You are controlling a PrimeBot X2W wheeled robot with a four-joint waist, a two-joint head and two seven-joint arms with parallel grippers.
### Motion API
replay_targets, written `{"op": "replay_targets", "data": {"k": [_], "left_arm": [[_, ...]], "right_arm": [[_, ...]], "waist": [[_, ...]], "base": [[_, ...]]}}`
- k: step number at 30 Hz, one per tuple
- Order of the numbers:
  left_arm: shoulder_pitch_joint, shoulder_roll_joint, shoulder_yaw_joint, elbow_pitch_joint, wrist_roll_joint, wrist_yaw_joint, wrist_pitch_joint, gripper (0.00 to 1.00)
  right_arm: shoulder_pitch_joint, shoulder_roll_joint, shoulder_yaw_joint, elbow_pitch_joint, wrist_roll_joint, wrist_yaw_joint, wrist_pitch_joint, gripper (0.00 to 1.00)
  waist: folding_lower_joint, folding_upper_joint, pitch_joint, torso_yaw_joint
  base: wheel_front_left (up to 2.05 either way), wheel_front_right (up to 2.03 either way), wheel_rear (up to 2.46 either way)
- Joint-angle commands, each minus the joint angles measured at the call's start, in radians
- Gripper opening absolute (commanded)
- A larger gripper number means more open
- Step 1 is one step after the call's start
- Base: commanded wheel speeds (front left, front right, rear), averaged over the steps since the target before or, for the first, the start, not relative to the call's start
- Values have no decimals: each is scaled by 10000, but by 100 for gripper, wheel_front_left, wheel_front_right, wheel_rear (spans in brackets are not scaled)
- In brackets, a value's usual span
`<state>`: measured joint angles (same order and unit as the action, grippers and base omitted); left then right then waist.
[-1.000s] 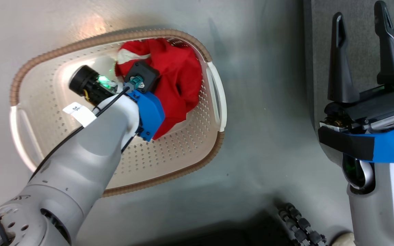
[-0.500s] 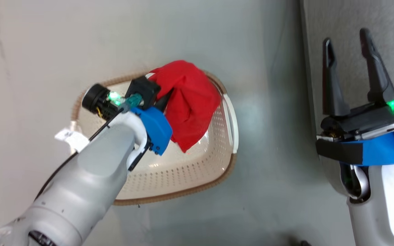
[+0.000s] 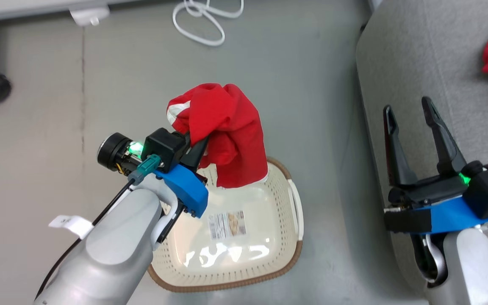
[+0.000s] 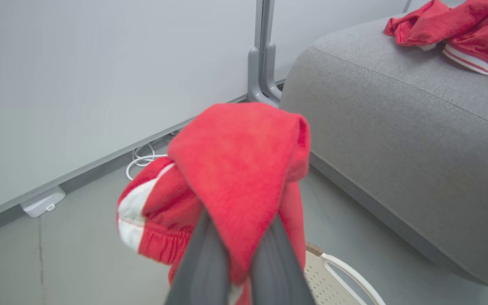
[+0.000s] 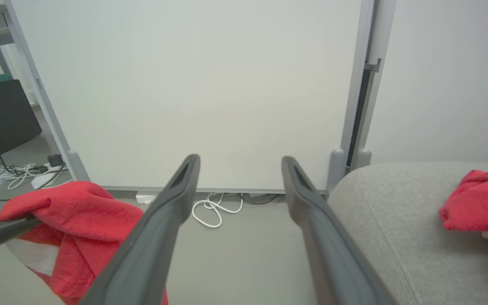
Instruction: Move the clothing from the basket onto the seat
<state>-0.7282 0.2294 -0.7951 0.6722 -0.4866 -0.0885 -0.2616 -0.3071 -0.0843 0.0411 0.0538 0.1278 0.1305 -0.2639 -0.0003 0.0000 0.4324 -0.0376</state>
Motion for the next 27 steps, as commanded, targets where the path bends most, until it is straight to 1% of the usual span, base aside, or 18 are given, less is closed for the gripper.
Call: {"op": "replay_targets", "data": {"k": [1,4,8,13,21,27], "left_arm": [[256,45,275,-303,205,4,-49,0],[701,-5,912,-936,446,-49,-49,0],[1090,-87,1477,-1717,802,-118,-49,0],[1432,-274,1930,-2805,1260,-241,-48,0],[1475,-450,1902,-3614,1541,-337,-48,0],[1567,-412,1875,-3655,1604,-361,-48,0]], "right_arm": [[286,2,-19,107,75,3,-7,100],[576,23,-5,252,97,5,-5,100],[968,50,29,347,119,5,-7,100],[1392,78,141,445,145,3,-7,100],[1723,138,184,469,216,3,-7,100],[1752,149,260,361,210,5,-7,100]], "waist": [[3,0,-1112,162],[3,0,-1694,165],[3,0,-2373,152],[3,0,-3018,81],[3,0,-3412,76],[3,0,-3563,59]], "base": [[0,0,0],[0,0,0],[0,0,0],[0,0,0],[0,0,0],[0,0,0]]}}
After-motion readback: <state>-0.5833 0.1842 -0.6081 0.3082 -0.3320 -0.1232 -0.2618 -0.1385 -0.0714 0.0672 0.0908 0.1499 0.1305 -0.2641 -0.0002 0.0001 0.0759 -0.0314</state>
